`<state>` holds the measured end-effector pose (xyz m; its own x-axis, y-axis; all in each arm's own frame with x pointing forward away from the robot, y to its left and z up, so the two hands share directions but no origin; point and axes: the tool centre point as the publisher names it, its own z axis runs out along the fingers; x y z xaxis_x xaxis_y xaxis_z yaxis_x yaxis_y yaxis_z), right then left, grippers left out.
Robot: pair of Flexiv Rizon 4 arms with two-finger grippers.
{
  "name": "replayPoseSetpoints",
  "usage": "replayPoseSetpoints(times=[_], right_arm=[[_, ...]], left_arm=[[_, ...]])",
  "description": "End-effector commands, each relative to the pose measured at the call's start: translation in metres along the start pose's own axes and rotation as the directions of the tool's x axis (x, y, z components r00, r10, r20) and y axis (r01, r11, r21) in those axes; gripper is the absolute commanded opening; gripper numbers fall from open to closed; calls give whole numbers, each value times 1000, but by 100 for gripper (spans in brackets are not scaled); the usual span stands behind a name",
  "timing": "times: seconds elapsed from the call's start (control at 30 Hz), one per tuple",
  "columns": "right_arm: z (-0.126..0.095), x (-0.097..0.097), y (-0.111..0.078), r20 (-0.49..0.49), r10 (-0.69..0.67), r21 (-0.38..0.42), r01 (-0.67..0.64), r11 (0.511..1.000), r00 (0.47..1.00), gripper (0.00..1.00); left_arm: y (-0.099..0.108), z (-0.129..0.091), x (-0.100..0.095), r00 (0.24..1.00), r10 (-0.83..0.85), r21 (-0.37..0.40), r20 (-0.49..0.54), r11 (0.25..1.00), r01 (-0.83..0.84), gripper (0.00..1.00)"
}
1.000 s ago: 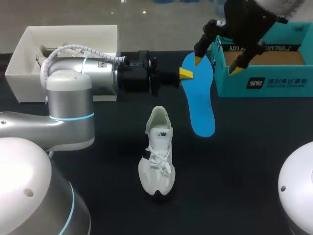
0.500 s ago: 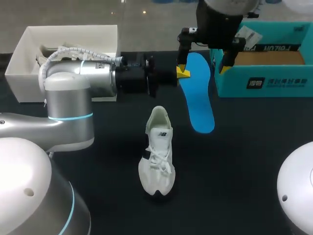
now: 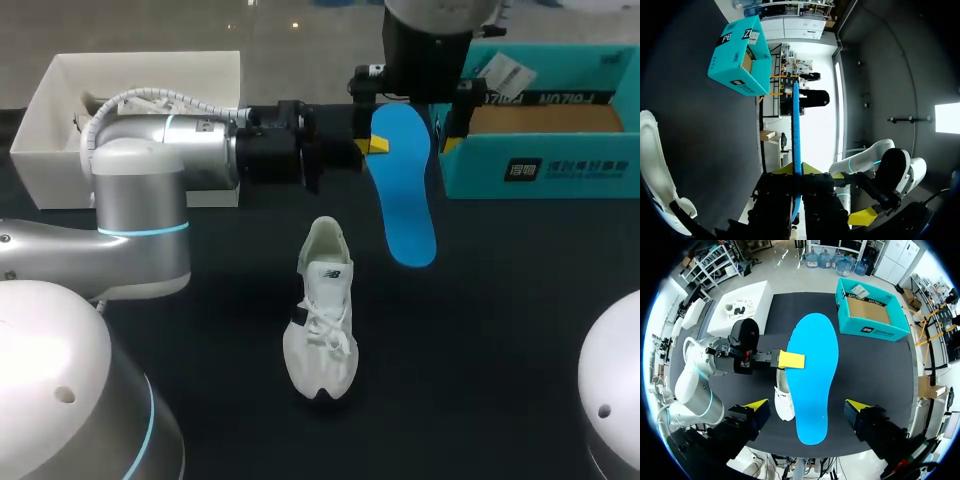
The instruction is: Take the shoe out of the shoebox, open the shoe tongue, remove and reinsert the insole, then place the shoe into the shoebox
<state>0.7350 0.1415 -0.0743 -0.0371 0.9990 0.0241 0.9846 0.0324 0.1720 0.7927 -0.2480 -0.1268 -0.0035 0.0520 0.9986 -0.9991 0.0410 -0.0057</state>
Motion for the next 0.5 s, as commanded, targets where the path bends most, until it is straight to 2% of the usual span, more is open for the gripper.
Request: replayPoseSetpoints(times=[0.03,0.1,0.2,0.5], right_arm=[[1,-1,0,-4,1,1,-1,1000,1000,100],[1,-1,0,-4,1,1,-1,1000,1000,100],[1,-1,0,-4,1,1,-1,1000,1000,100],[1,-1,0,-4,1,1,-1,1000,1000,100]], left_arm=[[1,0,0,1000,2,2,-3,1000,-2,0],[1,0,1,1000,7,15,8,1000,-7,0],[3,1,1,1000,12,-18,17,1000,-12,0],[3,1,1,1000,12,-18,17,1000,-12,0]])
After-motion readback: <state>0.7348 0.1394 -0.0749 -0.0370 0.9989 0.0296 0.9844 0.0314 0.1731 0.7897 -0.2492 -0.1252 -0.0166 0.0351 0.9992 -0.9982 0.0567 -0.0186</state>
